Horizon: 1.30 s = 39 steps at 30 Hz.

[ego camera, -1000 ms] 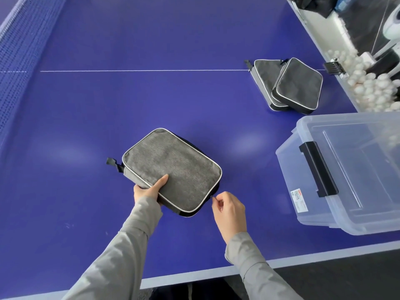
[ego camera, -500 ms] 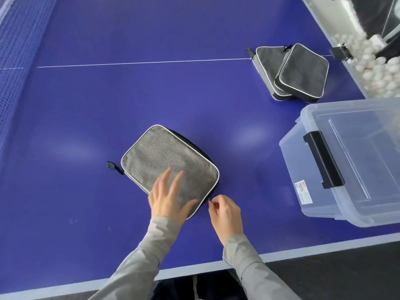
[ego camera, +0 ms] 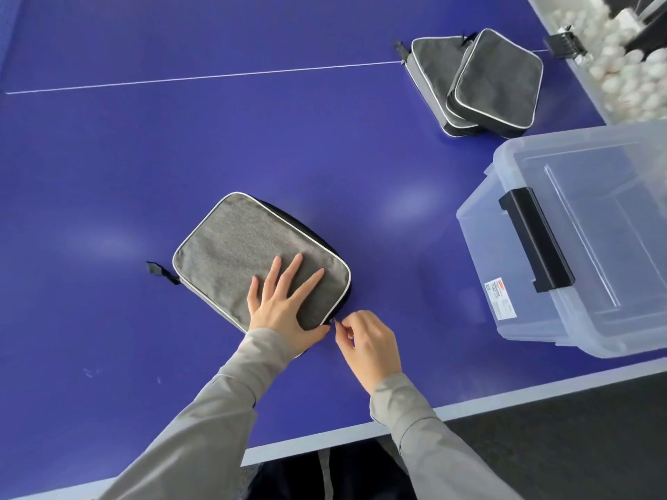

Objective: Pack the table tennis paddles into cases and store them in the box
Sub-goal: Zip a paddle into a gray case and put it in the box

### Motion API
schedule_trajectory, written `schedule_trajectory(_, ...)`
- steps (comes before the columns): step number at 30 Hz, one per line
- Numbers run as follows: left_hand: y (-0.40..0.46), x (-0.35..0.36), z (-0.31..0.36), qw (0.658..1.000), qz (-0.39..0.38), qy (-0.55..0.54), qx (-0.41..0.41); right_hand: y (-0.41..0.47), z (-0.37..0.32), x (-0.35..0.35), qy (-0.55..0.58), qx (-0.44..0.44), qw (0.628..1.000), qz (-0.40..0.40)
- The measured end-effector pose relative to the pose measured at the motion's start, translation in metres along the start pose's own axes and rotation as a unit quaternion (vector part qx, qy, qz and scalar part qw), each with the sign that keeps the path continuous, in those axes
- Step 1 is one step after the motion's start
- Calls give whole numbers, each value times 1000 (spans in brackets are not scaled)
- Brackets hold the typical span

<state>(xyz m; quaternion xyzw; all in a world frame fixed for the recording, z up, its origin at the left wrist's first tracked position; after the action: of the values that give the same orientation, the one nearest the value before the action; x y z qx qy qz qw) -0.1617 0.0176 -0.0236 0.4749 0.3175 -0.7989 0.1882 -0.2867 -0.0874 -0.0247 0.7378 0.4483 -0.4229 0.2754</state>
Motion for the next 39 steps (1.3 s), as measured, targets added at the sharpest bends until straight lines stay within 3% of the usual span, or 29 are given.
schedule_trajectory(3, -1, 0, -1, 1000, 6, -10, 1, 3, 2, 2, -22, -12, 999, 20)
schedule_trajectory(12, -3, -1, -3, 1000, -12, -27, 7, 39, 33, -8, 52, 63, 996, 40)
schedule_trajectory(18, -4, -4, -3, 999, -24, -27, 7, 77, 48, -13, 66, 7, 997, -39)
schedule_trajectory(25, -4, -3, -3, 999, -19, -28, 13, 133, 45, -14, 189, 20, 969, -159)
schedule_trajectory(33, -3, -3, -7, 998, -26, -27, 49, 183, 13, -3, 169, 21, 957, -236)
schedule_trajectory(36, -7, -16, -9, 983, 73, -165, 29, 189, 8, 0, 157, 31, 954, -254)
schedule_trajectory(39, -18, -26, -35, 921, 244, -262, -158, 186, 10, 0, 143, 36, 957, -249)
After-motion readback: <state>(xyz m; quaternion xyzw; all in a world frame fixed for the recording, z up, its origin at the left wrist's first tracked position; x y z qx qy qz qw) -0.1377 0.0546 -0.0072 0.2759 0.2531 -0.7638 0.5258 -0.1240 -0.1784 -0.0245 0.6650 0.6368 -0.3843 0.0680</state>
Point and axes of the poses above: each hand's wrist, its own y-axis towards the middle knuckle, its own x-axis out of the palm, z = x × y, the point moved 2 cm from there along y, towards the middle knuckle, and after that the axes turned 12 degrees about -z, right-handed, at the moved point
